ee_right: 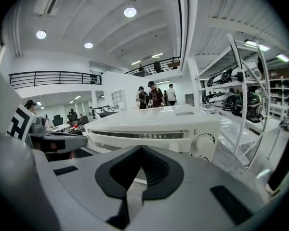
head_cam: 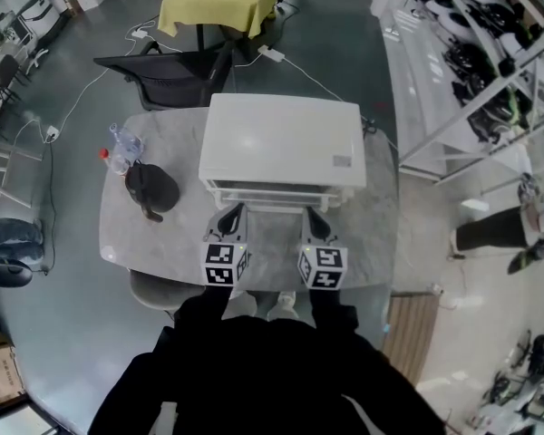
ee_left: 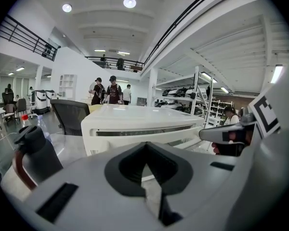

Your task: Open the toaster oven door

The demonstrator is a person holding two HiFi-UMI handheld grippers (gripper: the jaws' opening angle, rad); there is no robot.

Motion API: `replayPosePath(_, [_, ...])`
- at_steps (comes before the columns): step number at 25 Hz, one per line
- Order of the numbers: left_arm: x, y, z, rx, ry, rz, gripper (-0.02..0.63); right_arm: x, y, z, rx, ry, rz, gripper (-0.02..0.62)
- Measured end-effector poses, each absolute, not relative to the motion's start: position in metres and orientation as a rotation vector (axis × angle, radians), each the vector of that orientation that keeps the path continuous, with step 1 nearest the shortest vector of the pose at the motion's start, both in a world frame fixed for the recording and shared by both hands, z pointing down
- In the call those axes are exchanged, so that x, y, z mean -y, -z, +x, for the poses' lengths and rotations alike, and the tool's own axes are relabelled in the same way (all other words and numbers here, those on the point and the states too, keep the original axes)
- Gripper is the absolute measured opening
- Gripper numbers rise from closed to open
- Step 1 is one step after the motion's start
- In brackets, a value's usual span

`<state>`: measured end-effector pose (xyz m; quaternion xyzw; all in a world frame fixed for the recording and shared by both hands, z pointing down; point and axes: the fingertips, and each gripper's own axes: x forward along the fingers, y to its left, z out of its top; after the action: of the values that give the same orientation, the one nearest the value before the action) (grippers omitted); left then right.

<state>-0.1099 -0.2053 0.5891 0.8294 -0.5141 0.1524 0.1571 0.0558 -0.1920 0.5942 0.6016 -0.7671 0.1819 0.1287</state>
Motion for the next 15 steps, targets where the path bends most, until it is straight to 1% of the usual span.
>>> replayPosePath(15, [0.1955, -0.5931, -0.1107, 1.472, -0.438, 2.354, 0.003, 0.1820, -0.6000, 0.0558, 2.239, -0.571, 1.729, 0.002])
